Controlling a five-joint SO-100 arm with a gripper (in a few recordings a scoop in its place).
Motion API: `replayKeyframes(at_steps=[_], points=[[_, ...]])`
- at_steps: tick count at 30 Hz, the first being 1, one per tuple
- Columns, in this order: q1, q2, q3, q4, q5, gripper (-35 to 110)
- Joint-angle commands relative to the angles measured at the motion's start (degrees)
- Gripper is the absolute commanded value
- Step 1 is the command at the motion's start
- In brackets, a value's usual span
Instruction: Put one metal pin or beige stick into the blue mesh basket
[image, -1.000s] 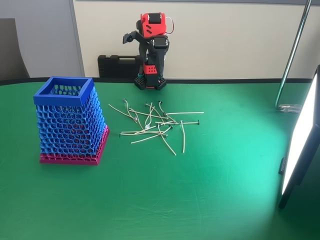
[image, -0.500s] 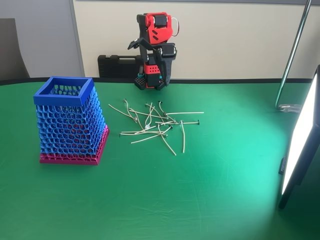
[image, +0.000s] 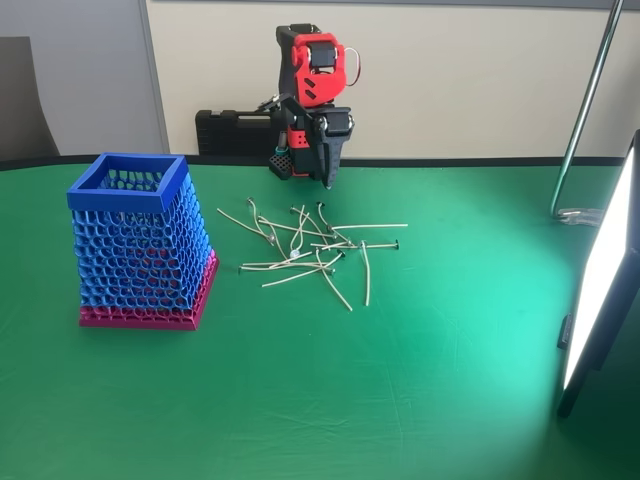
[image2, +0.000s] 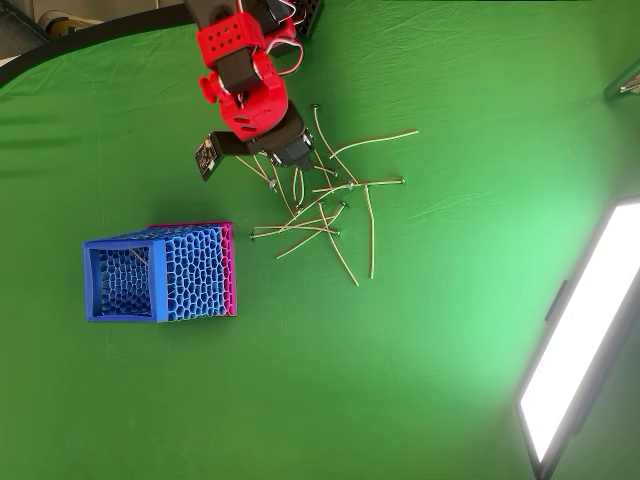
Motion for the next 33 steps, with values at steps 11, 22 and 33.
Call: replayKeyframes(at_steps=[11,22,33], points=[[0.3,-10.8,-10.5,-1.1,-10.9,1],[-1.0,-13.4,-7.9,-5.4,-20.2,1],[-3.1,-14.6,-4.8,-9.6,-13.7,1]])
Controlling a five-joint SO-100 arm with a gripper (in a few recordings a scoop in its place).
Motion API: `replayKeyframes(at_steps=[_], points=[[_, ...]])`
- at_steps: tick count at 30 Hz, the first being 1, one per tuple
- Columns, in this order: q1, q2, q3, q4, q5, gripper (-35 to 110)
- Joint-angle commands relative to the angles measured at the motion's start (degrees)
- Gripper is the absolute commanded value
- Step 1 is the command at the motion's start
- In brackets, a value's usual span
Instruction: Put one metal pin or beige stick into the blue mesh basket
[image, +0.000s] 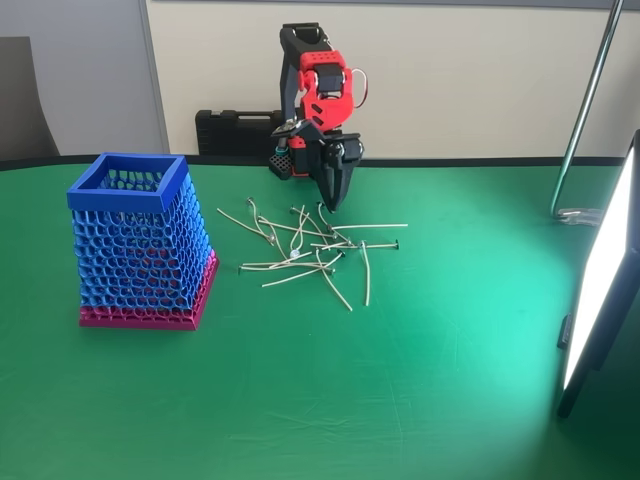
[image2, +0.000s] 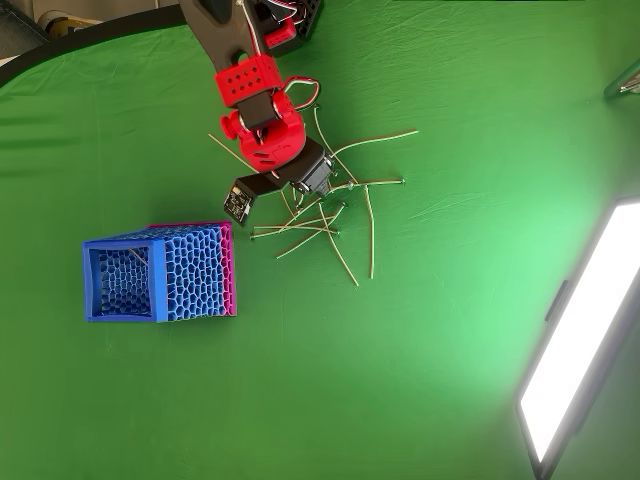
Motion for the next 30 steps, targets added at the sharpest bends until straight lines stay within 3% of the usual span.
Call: replayKeyframes(at_steps=[1,20,30], points=[[-0.9,0.0,-0.1,-0.7,3.7,1],[-5.2,1.7,2.8,0.8,11.8,1],[-3.4,2.5,5.6,-0.6,-2.2,1]])
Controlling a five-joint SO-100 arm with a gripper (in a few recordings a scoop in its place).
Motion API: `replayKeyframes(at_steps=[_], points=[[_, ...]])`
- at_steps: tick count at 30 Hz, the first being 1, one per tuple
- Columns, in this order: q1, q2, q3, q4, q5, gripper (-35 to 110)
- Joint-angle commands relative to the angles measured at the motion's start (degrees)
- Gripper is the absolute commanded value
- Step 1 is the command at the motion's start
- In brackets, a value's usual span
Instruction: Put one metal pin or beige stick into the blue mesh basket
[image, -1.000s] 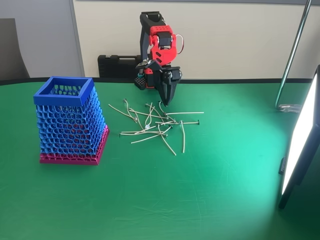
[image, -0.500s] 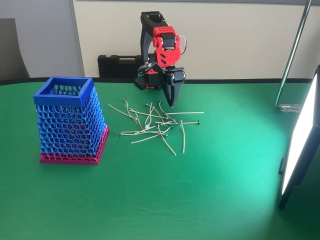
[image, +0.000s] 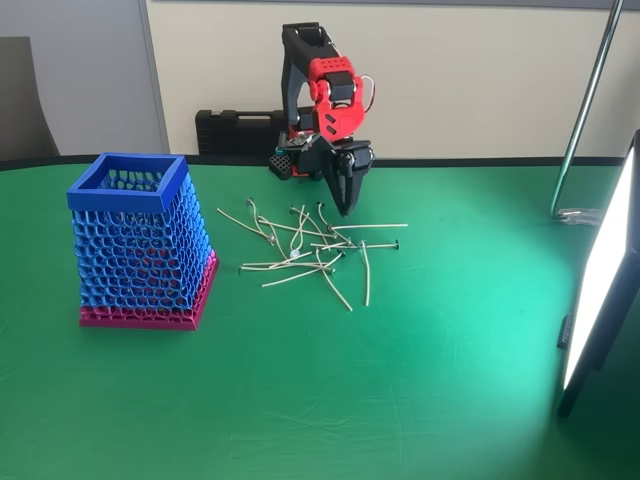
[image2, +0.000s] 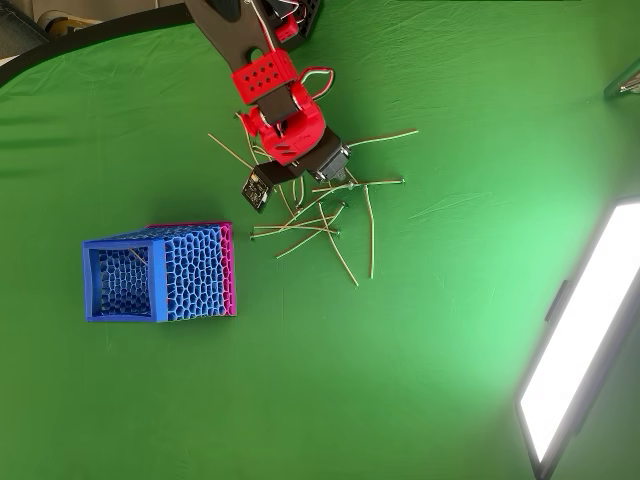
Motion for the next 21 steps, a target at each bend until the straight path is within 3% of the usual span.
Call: replayKeyframes(at_steps=[1,12,21], points=[[0.4,2.2,-0.2,-0.2,-5.8,1],[0.7,0.6,0.7,0.2,-17.4,1],[1.1,-0.7,2.2,-1.4,-19.8,11]])
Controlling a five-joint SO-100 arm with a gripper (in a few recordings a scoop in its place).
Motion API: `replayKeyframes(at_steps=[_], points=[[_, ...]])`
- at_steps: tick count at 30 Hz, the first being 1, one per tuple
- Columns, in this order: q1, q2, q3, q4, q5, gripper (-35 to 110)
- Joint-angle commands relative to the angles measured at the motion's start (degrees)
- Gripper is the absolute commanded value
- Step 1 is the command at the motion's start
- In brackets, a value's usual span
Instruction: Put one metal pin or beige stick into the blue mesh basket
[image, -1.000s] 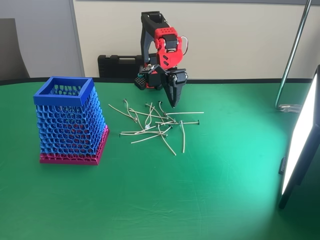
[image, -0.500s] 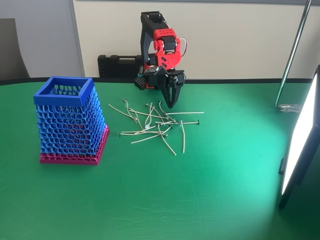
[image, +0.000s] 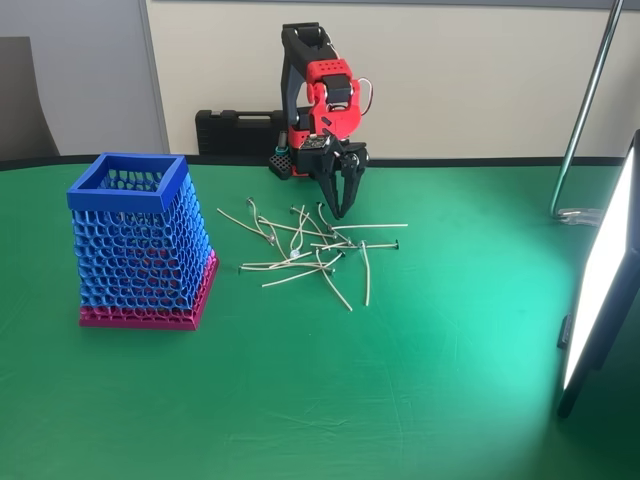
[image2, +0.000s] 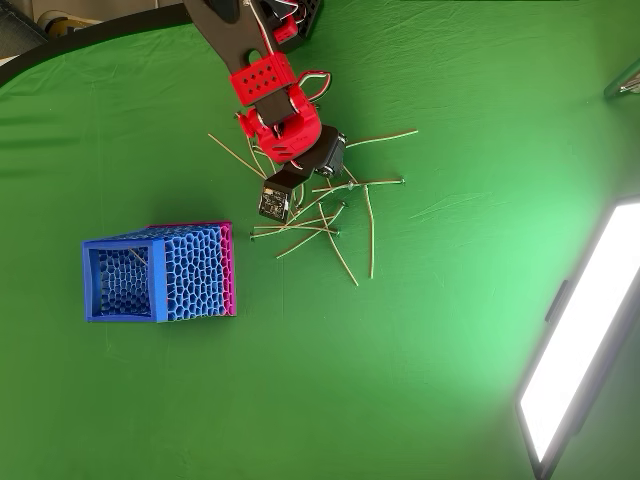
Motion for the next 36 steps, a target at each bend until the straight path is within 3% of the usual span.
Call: replayKeyframes(at_steps=[1,36], points=[[0.4,0.1,0.4,-1.3,-0.6,12],[0.3,-8.4,-1.5,-9.1,-0.9,16]])
